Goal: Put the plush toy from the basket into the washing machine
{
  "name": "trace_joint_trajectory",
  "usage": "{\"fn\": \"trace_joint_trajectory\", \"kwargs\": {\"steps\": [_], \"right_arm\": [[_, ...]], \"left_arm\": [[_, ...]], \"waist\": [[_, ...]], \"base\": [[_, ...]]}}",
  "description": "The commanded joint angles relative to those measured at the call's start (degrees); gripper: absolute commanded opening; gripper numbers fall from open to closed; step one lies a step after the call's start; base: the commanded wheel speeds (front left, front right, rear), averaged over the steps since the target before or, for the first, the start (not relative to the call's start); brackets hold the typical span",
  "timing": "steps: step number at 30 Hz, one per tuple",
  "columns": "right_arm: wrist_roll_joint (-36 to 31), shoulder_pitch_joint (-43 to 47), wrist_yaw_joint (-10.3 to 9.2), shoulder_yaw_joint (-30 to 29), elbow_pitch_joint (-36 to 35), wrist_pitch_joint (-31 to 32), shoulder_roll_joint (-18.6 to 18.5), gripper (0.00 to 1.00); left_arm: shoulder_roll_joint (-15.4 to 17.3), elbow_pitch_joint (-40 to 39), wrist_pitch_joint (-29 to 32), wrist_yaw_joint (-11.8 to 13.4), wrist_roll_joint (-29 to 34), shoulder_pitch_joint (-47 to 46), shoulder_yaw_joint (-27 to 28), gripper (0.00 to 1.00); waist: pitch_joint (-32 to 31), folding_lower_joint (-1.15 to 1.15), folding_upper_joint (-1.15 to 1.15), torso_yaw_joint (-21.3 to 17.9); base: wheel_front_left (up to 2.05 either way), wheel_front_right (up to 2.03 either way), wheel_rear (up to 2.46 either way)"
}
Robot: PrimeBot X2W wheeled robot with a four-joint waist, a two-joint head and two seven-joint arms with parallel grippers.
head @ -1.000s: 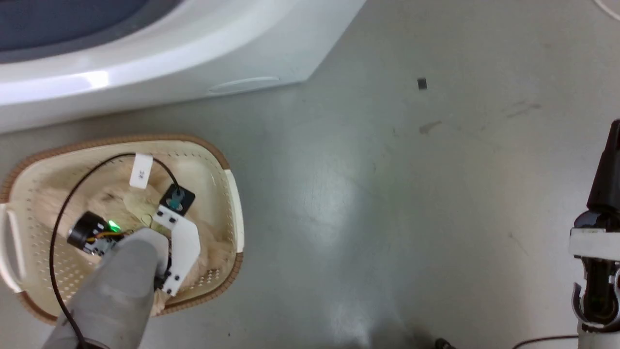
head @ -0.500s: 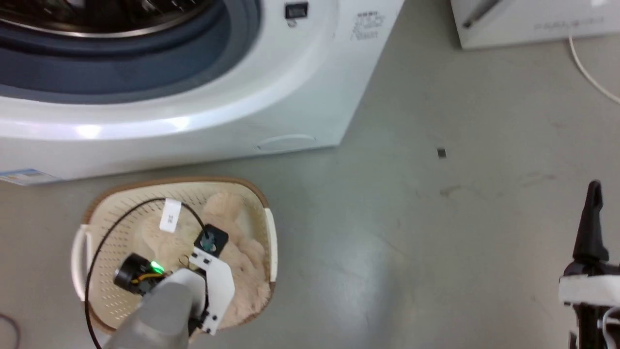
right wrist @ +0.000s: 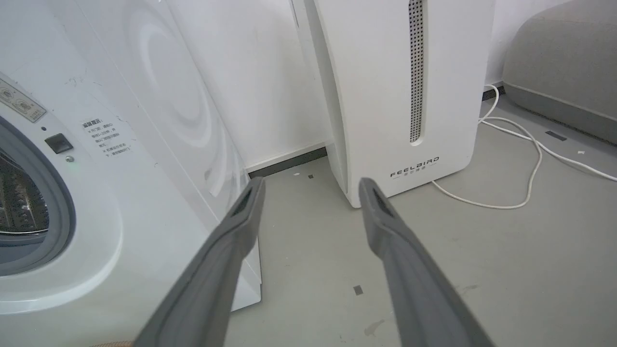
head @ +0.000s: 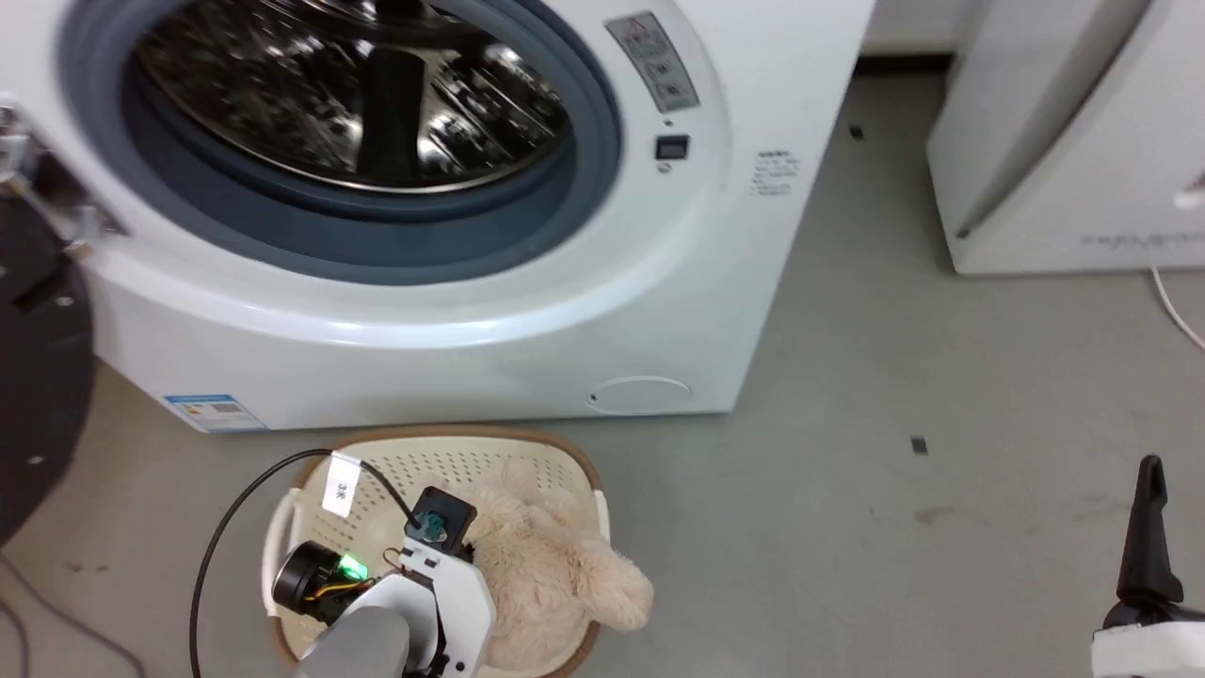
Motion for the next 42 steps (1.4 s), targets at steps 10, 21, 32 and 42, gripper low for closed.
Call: {"fn": "trace_joint_trajectory", "kwargs": {"steps": [10,21,32,42], "right_arm": [[-0.8,3.6,-0.04,0.0,0.1,-0.2,0.0,1.0],[-0.7,4.3,-0.04,0.2,0.4,-0.2,0.0,1.0],[-0.3,1.8,-0.04,0.4,0.2,-0.2,0.0,1.0],[0.2,-2.8,-0.04,1.6,-0.4,-0.2,0.0,1.0]], "left_arm": [[0.6,-4.8,-5.2,1.2,-2.3,1.3,1.8,0.0],[4.2,-22.2,-5.6,4.9,-2.6,1.6,5.5,0.0],[7.1,-35.8,-5.6,8.7,-1.8,-0.3,10.8,0.0],[9.4,-36.1,-5.6,9.9,-1.3,-8.8,15.4,0.0]], "waist": [[-6.3,0.01,0.0,4.5],[-7.5,0.01,0.0,5.2],[-3.7,0.01,0.0,2.8],[4.6,0.01,0.0,-1.6]], "base": [[0.0,0.0,0.0],[0.0,0.0,0.0],[0.0,0.0,0.0],[0.0,0.0,0.0]]}}
